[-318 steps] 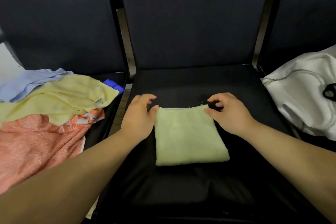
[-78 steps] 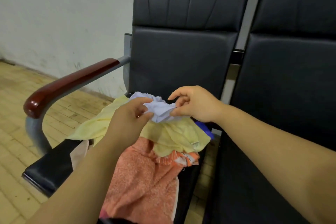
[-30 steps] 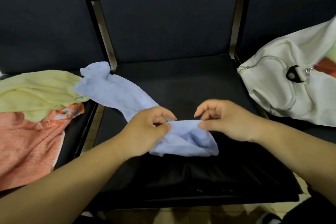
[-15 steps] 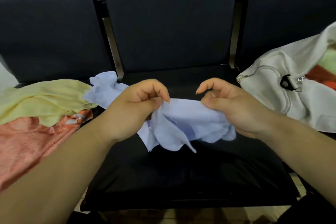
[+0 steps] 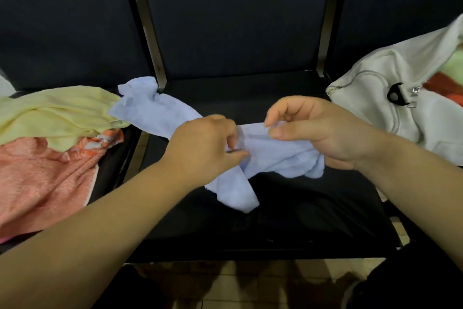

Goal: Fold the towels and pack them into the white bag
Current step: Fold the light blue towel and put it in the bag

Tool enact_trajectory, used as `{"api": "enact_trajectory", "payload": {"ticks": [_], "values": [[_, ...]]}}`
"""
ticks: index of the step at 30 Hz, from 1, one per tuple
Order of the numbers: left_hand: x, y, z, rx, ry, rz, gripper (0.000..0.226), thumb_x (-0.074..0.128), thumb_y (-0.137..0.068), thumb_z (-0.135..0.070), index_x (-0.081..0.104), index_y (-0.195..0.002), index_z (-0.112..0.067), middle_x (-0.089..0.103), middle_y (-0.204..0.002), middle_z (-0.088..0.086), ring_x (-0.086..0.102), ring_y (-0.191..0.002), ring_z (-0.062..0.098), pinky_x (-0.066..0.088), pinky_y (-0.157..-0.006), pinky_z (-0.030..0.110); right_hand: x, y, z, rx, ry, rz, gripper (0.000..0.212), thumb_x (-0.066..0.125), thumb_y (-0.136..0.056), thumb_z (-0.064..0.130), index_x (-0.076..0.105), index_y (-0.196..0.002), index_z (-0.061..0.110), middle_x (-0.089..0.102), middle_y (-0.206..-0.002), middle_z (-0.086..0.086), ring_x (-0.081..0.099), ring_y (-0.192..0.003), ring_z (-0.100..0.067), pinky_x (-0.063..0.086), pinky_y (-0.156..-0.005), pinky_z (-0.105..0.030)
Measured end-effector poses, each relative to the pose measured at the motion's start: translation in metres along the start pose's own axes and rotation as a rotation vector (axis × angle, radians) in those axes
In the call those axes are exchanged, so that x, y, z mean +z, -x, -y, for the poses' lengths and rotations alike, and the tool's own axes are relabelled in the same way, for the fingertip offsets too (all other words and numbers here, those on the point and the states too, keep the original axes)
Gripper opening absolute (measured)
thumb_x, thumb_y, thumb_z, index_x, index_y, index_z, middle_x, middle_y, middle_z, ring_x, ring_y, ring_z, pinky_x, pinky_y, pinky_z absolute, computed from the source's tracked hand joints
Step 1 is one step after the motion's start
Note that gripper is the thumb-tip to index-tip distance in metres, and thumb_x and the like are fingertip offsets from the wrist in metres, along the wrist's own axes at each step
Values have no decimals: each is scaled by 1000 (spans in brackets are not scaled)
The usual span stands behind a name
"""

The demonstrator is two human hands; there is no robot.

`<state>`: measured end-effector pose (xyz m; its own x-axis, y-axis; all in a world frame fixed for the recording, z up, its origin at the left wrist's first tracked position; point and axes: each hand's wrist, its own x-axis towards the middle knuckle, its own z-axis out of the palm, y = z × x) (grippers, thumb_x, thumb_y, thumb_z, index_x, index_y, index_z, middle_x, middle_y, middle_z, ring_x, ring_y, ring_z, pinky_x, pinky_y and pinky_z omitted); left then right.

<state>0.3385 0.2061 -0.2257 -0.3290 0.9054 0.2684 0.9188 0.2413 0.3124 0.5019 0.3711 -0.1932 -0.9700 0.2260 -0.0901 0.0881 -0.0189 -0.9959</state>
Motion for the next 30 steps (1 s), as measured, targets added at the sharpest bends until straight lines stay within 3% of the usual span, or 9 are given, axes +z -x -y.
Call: {"api": "enact_trajectory", "payload": {"ticks": [3,6,11,14,18,21,23,27,30], "values": [[-4,-3,9,-18,44,96,22,69,-84,-14,53,-76,-26,51,-73,-11,57,-69,11,45,-59,28,-7,5,2,29,224,118,14,79,-82,9,76,-84,23,70,-79,9,66,-75,-3,51,-66,-15],[-16,-3,20,-78,322,271,18,68,-89,-9,65,-80,-24,64,-77,-13,59,-68,4,45,-63,15,-14,9,2,95,496,203,20,83,-82,18,79,-89,36,74,-98,13,70,-94,-5,55,-84,-23],[-22,-3,20,-275,917,450,34,61,-95,1,77,-78,-22,71,-107,17,68,-93,19,57,-83,28,-7,7,-11,215,886,331,31,77,-86,27,74,-106,51,66,-115,22,59,-110,3,46,-100,-24],[-22,-2,16,-312,1130,478,51,44,-94,16,76,-73,-18,71,-109,11,68,-106,25,56,-95,36,-1,4,-19,255,974,358,39,77,-86,31,68,-119,51,62,-122,23,56,-114,3,44,-103,-21],[-28,1,14,-191,897,508,44,48,-99,5,78,-80,-21,72,-112,10,65,-114,28,50,-107,44,-10,-2,-14,216,821,205,38,81,-76,41,69,-110,52,71,-111,10,69,-101,-13,56,-94,-34],[-37,3,11,-62,567,598,22,65,-98,-21,79,-97,-37,67,-107,-2,63,-108,17,49,-101,31,-18,0,-6,84,629,129,25,82,-82,19,75,-101,34,73,-92,13,69,-85,-4,53,-77,-18],[-42,4,8,-69,502,682,19,71,-93,-28,77,-102,-43,69,-104,-12,64,-106,10,52,-95,23,-17,2,-2,24,519,105,18,81,-82,13,76,-97,20,71,-82,11,66,-76,-4,52,-70,-18],[-47,3,13,-81,312,626,31,64,-98,-15,72,-104,-45,68,-84,-32,65,-85,-8,47,-74,11,-6,-1,-5,-58,326,33,21,83,-72,17,69,-84,8,67,-73,6,64,-71,-7,52,-64,-19],[-52,4,23,-93,340,506,44,45,-101,4,74,-110,-28,74,-76,-18,70,-73,5,52,-63,22,1,-3,-9,-116,270,46,30,91,-67,16,62,-70,21,58,-69,12,55,-66,-3,46,-61,-15]]}}
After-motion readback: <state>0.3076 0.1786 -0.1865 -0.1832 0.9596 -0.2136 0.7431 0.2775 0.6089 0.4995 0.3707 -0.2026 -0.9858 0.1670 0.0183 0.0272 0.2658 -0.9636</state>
